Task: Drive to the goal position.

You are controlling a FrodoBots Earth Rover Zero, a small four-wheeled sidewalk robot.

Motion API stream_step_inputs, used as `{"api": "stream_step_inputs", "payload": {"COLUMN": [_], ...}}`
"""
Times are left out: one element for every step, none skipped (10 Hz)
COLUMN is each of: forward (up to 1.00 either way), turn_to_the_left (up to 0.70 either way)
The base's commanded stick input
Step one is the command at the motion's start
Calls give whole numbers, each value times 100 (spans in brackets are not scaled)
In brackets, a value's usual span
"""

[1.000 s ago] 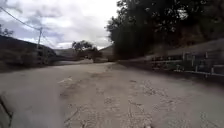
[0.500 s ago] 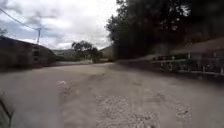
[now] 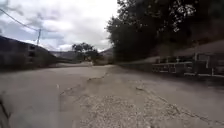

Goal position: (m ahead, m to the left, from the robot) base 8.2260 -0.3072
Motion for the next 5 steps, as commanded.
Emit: {"api": "stream_step_inputs", "payload": {"forward": [70, 70, 70, 70, 70], "turn_to_the_left": [0, 0, 0, 0, 0]}}
